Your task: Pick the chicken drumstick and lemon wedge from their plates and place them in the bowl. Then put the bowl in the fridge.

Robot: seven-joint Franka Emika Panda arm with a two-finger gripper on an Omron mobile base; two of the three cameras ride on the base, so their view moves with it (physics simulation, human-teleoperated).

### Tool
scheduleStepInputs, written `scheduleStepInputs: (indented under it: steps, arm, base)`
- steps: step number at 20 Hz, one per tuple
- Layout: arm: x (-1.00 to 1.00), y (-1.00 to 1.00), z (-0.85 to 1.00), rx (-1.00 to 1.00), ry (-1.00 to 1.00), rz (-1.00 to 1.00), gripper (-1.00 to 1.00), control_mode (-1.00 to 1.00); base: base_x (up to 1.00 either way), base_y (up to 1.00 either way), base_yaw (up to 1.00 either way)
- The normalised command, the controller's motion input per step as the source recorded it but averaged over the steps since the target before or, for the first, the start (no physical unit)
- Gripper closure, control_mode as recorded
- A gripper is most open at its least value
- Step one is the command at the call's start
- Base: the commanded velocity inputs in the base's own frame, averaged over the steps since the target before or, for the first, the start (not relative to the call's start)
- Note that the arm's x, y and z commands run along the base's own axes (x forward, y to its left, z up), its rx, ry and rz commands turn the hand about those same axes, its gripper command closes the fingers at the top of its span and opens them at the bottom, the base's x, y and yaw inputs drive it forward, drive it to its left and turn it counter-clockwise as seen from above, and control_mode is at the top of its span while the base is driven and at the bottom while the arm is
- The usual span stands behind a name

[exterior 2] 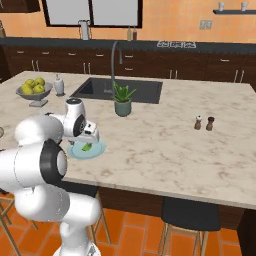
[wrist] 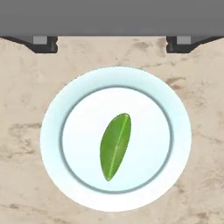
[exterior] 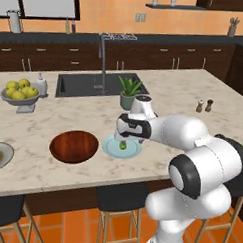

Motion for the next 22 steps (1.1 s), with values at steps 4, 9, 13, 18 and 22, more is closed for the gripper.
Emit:
scheduleStepInputs:
  steps: [4,9,13,18,22]
  arm:
    - [0.51,0.08,-0.25,0.0,0.0,0.0,-1.0,-1.0]
    - [0.39,0.0,-0.43,-0.01,0.0,0.0,-1.0,-1.0]
    - [0.3,0.02,-0.3,-0.01,-0.01,-0.01,-1.0,-1.0]
    - [0.44,0.02,-0.05,0.0,0.0,-0.01,-1.0,-1.0]
    - [0.36,0.12,-0.25,0.0,0.04,-0.01,-1.0,-1.0]
  base:
    - [0.0,0.0,0.0]
    - [0.0,0.0,0.0]
    - [0.0,0.0,0.0]
    - [0.0,0.0,0.0]
    - [0.0,0.0,0.0]
